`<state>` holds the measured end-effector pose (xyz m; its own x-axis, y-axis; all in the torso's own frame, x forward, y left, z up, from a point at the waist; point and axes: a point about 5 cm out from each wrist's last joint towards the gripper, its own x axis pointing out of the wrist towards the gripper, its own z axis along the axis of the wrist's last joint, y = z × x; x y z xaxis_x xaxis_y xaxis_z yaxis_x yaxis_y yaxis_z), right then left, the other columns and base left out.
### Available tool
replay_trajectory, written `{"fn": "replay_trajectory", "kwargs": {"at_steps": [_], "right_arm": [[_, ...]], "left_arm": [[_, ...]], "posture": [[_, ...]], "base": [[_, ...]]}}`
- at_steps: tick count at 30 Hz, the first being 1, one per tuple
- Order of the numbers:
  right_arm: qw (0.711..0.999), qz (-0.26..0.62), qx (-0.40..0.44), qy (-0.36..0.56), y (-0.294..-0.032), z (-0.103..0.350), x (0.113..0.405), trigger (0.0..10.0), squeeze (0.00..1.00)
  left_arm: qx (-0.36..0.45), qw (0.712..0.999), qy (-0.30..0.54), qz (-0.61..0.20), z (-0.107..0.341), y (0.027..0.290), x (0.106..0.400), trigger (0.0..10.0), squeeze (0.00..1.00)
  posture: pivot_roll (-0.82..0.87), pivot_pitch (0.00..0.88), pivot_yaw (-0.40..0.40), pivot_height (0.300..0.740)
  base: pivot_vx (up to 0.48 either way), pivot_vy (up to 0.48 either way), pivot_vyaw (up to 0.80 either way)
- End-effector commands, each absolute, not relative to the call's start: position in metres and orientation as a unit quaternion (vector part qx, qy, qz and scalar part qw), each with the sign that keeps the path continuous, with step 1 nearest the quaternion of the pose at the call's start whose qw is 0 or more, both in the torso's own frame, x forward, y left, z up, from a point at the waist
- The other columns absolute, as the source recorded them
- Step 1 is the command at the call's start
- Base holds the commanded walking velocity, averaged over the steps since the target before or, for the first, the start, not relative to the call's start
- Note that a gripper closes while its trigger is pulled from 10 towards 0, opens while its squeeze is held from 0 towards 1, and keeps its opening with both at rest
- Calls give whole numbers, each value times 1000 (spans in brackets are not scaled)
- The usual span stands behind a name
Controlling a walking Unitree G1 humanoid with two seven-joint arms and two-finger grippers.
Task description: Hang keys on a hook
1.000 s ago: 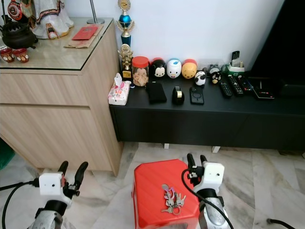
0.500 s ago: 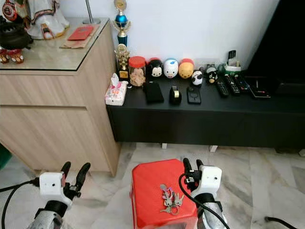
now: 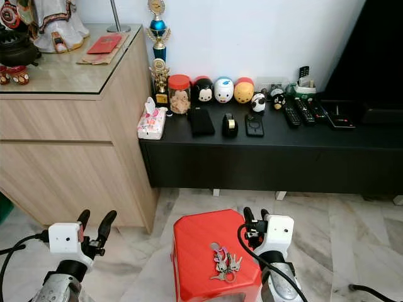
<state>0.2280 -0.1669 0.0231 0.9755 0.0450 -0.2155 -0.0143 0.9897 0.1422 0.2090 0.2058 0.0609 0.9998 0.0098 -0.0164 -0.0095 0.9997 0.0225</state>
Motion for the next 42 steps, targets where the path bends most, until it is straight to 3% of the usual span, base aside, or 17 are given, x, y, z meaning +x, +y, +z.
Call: {"fn": "replay_trajectory", "kwargs": {"at_steps": [1,14,42], "right_arm": [[992,14,68,110,-167,25,229,10000,0],[991,29,65,113,-164,28,234,10000,0],[988,32,77,129,-162,20,236,10000,0]], "left_arm": [[15,1000,15,8,61,207,211,10000,0],[20,1000,15,8,62,205,215,10000,0],[23,1000,12,-5,65,195,228,10000,0]], "posture": [[-54,0,-25,720],[-49,5,-26,645],[-45,4,-26,645]], "base": [[0,0,0],[0,0,0],[0,0,0]]}}
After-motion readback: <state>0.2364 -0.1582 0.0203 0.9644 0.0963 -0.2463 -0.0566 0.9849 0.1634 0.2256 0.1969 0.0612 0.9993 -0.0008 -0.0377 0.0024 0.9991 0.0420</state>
